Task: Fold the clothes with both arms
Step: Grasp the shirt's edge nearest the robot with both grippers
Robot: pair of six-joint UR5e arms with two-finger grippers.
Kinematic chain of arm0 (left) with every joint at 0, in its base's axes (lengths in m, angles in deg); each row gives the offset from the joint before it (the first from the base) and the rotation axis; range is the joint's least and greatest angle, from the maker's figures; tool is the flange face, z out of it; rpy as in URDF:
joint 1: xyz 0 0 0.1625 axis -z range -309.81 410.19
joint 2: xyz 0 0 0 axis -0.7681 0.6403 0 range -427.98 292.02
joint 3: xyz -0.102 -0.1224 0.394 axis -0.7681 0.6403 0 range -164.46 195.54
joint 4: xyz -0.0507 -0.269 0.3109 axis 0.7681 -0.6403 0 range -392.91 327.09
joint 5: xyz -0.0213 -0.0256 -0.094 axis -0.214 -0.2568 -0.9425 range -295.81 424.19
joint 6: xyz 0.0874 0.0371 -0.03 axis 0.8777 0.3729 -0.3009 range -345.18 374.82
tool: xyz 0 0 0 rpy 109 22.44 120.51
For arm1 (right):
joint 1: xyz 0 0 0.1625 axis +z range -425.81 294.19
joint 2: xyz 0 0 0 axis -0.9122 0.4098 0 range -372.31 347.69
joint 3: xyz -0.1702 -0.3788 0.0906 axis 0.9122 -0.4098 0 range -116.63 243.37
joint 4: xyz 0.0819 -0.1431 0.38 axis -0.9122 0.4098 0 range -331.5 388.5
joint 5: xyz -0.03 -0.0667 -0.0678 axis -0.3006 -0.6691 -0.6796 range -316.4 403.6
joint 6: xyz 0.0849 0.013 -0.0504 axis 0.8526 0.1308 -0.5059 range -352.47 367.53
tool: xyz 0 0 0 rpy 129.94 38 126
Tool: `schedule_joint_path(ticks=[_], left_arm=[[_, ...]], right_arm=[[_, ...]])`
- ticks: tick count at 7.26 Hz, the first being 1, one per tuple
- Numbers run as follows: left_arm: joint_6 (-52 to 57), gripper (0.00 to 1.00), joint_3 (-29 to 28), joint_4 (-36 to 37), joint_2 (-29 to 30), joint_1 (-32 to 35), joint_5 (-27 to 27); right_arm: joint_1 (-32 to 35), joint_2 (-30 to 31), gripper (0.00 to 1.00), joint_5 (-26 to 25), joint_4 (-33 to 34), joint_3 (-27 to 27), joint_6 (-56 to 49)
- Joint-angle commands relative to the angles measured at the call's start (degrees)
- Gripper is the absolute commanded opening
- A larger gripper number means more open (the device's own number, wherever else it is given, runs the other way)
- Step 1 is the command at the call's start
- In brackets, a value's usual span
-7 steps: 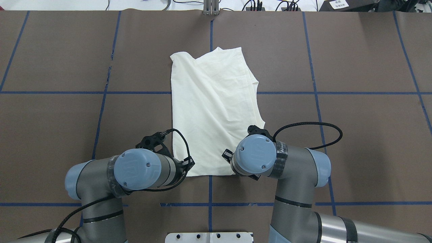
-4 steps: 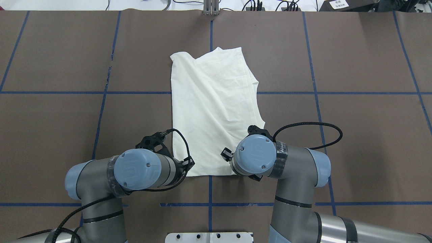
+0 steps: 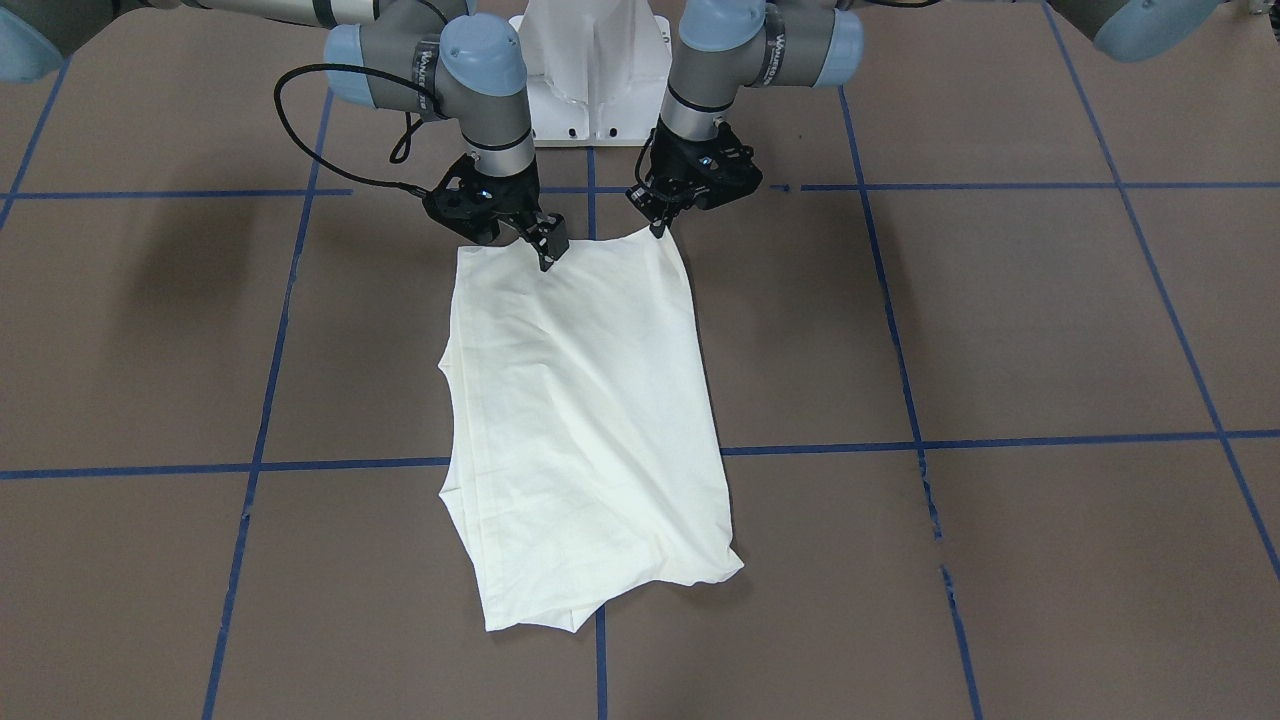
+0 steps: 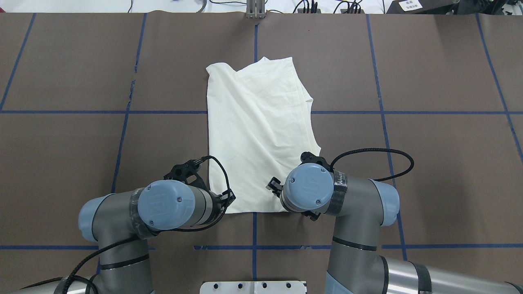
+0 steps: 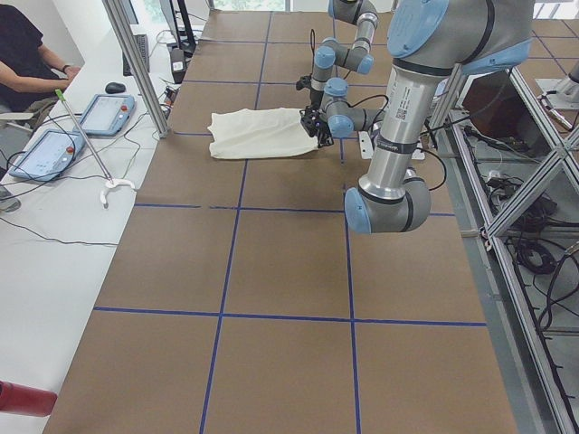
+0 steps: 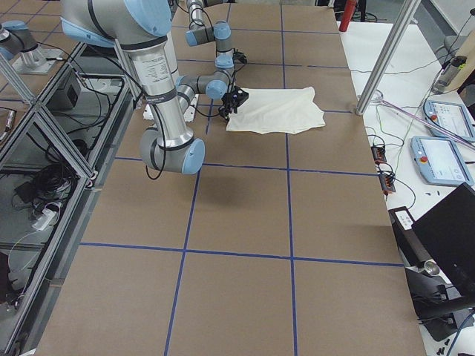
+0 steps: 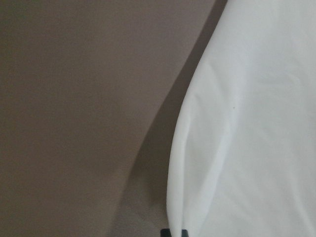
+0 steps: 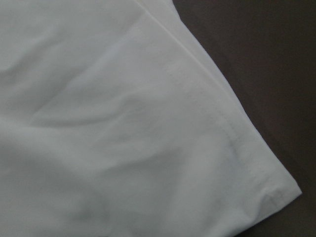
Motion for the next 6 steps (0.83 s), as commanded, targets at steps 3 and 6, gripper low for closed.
schedule_joint_path(ticks=[3, 6], left_arm=[[0.00, 0.00, -0.01, -0.13, -0.11, -0.26, 0.09], [0.00, 0.00, -0.10, -0.22, -0.37, -0.35, 0.00]], right_arm=[[-0.09, 0.06, 0.93, 0.04, 0.01, -0.84, 0.00], [-0.09, 0.06, 0.41, 0.21, 0.01, -0.84, 0.52]])
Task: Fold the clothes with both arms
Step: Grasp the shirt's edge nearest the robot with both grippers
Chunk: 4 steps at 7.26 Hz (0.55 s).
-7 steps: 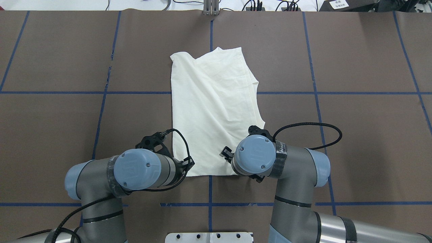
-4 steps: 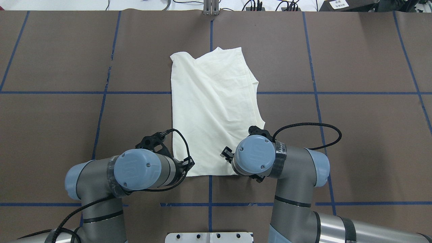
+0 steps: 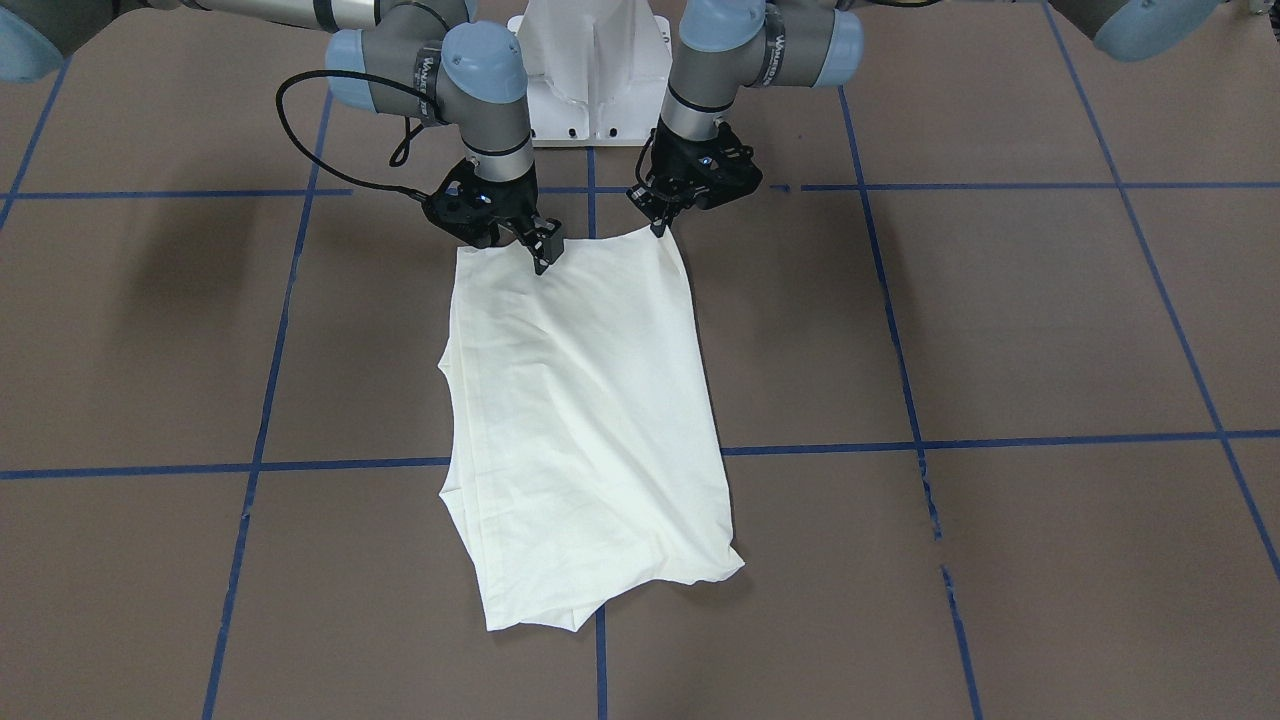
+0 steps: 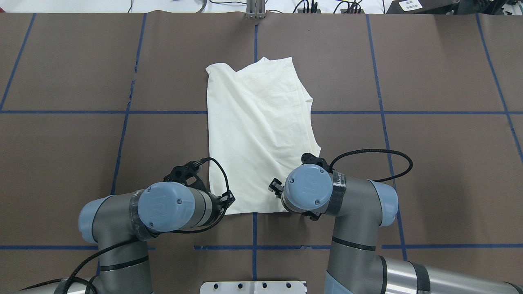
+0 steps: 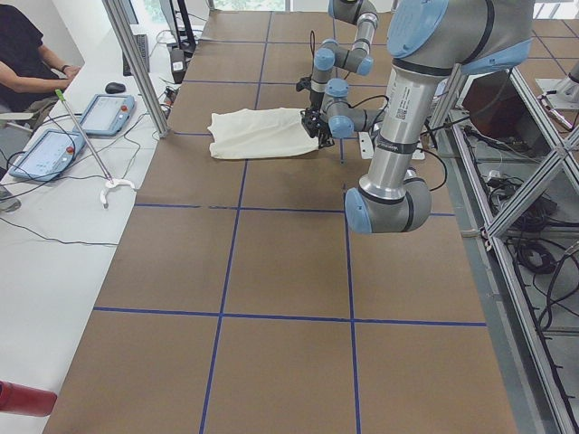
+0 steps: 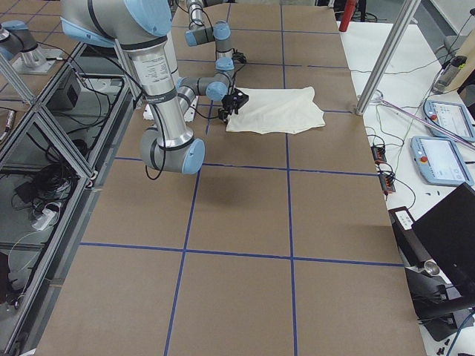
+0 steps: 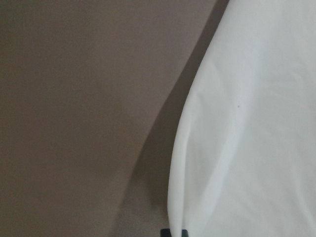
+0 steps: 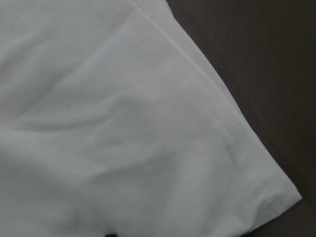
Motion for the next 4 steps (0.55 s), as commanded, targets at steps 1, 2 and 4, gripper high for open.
schedule_joint_path(ticks=[1, 2, 4], left_arm=[[0.00, 0.00, -0.03, -0.04, -0.07, -0.04, -0.07], [0.00, 0.00, -0.03, -0.04, -0.16, -0.04, -0.07], [0.00, 0.00, -0.03, -0.04, 0.11, -0.04, -0.07]], right_arm=[[0.00, 0.00, 0.19, 0.10, -0.04, 0.06, 0.41], [0.00, 0.00, 0.05, 0.10, -0.04, 0.06, 0.41], [0.00, -0.08, 0.00, 0.01, -0.21, 0.50, 0.50]])
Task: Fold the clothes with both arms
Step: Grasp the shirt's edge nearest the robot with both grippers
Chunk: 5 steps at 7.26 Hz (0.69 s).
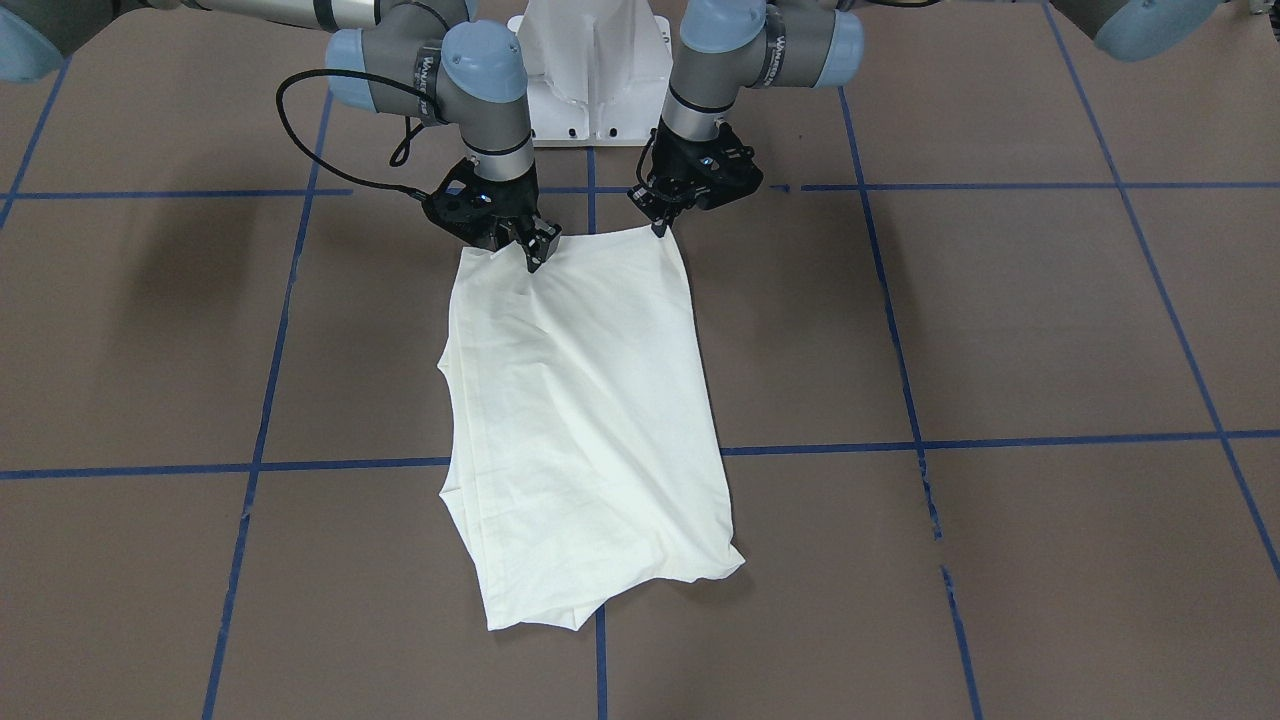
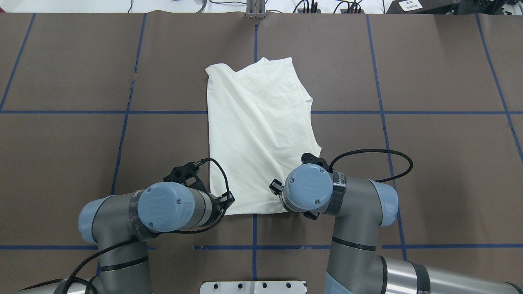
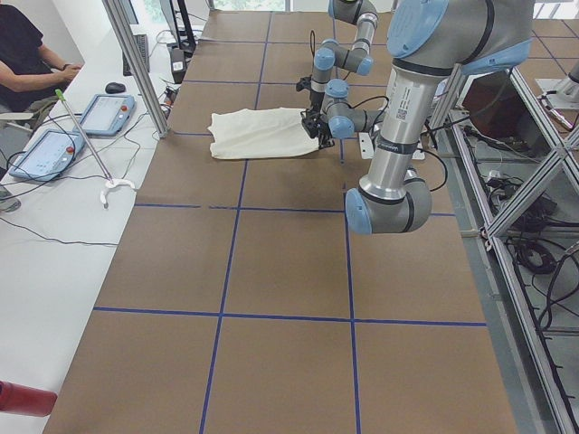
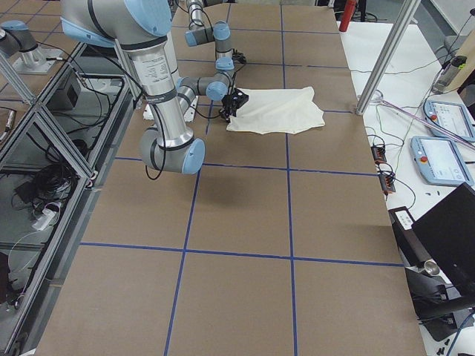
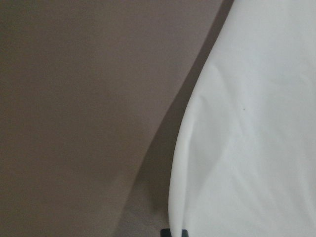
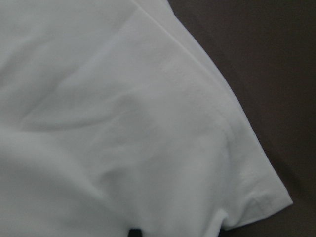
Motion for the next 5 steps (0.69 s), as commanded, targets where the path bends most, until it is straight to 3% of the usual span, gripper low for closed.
schedule_joint_path(ticks=[1, 5], left_arm=[[0.00, 0.00, 0.00, -0.05, 0.20, 0.00, -0.09], [0.09, 0.00, 0.78, 0.03, 0.20, -0.18, 0.00]], right_arm=[[0.00, -0.14, 0.00, -0.16, -0.28, 0.54, 0.25], [0.00, 0.03, 0.00, 0.02, -0.37, 2.47, 0.43]])
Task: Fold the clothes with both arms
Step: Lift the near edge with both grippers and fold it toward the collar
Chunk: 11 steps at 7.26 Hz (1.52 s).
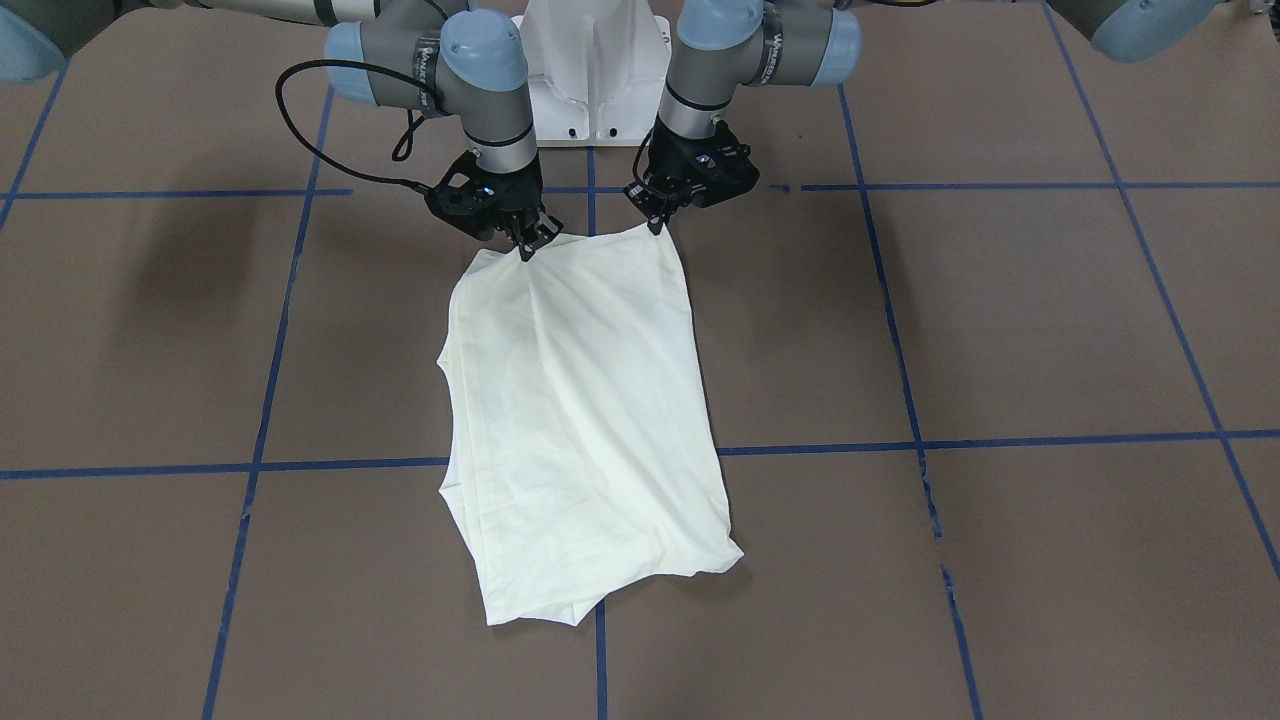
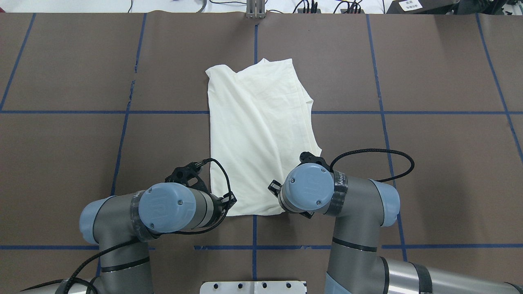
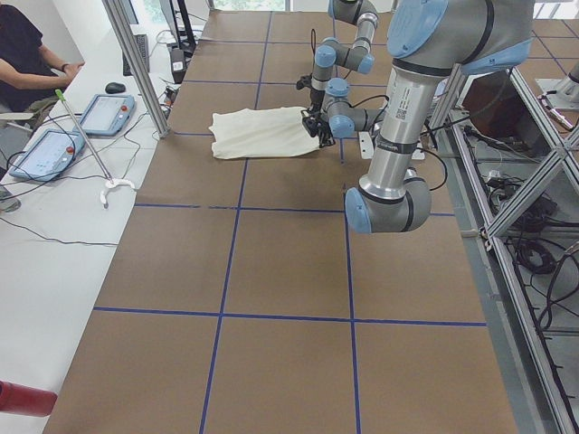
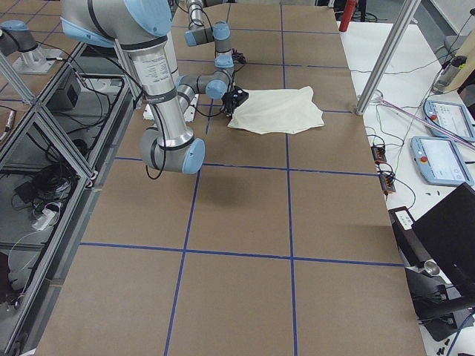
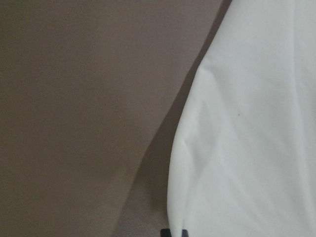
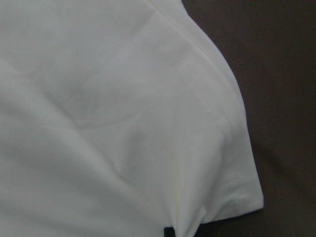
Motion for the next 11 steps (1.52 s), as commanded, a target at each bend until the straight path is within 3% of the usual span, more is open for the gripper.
schedule_joint_path(ticks=[1, 5, 7, 9, 11], left_arm=[[0.16, 0.00, 3.25, 0.47, -0.69, -0.19, 0.16], [-0.28, 0.00, 15.11, 2.66, -5.62, -8.08, 0.42], [-0.90, 0.00, 18.74, 8.63, -5.19, -10.12, 0.33], [-0.11, 0.00, 18.21, 8.65, -4.83, -9.60, 0.25], [0.33, 0.00, 18.21, 8.47, -3.70, -4.53, -0.01]], right_arm=[[0.00, 0.95, 0.00, 0.05, -0.12, 2.35, -0.02], [-9.11, 6.65, 0.00, 0.31, 0.31, 14.46, 1.64], [-10.37, 6.06, 0.00, 0.31, 0.23, 14.85, 2.00], [-7.06, 5.88, 0.00, -0.13, -0.39, 14.41, 1.39], [-0.47, 3.52, 0.00, 0.31, -0.30, 14.06, -0.18]])
